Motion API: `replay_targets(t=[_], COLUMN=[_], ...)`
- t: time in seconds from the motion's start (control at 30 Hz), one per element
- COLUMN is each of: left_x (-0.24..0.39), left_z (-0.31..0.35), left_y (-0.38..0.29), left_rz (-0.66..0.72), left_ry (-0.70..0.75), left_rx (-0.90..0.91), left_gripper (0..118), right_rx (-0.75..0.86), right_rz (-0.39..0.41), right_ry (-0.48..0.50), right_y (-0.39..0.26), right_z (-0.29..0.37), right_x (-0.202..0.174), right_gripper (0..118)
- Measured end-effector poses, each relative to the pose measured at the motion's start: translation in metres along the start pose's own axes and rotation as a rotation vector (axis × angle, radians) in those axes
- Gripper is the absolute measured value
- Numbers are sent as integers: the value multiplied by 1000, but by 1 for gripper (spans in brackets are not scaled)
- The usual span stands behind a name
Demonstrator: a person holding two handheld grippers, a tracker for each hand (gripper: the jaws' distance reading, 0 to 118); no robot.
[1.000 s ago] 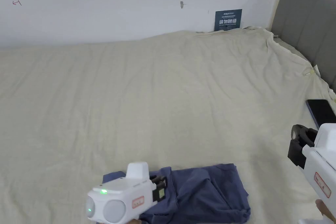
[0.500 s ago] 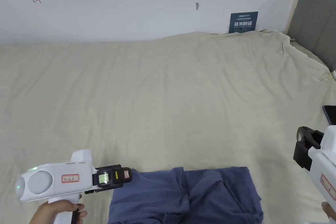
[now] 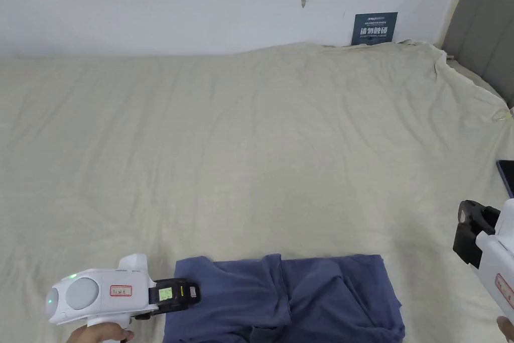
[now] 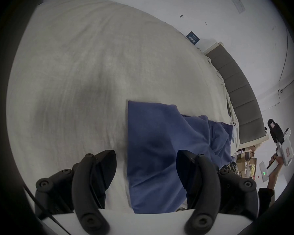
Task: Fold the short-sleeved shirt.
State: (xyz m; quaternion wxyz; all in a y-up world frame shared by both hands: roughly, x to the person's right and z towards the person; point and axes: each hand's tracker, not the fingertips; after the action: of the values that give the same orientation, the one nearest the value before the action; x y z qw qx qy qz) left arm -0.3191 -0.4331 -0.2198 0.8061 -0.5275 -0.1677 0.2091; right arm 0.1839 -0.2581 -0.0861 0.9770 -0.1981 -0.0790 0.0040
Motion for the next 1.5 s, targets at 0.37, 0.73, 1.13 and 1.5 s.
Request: replay_targets(t=[0.37,0.73,1.13,1.5], left_x=[19,6,-51,26], left_z=[-9,46,134,142], left_y=[-5,3,5,13], left_rz=[-76,12,85,135], left_ry=[16,28,226,30], left_rx=[11,80,160,117], left_gripper=[8,1,1,1], right_rx=[-9,2,11,10], right_rz=[-9,-13,-8,-4], right_ry=[5,6,49,70], right_y=[-1,3,7,5], right_z=[-2,-2,-6,-6], right_x=[0,4,-13,-17], right_gripper=[0,0,0,0])
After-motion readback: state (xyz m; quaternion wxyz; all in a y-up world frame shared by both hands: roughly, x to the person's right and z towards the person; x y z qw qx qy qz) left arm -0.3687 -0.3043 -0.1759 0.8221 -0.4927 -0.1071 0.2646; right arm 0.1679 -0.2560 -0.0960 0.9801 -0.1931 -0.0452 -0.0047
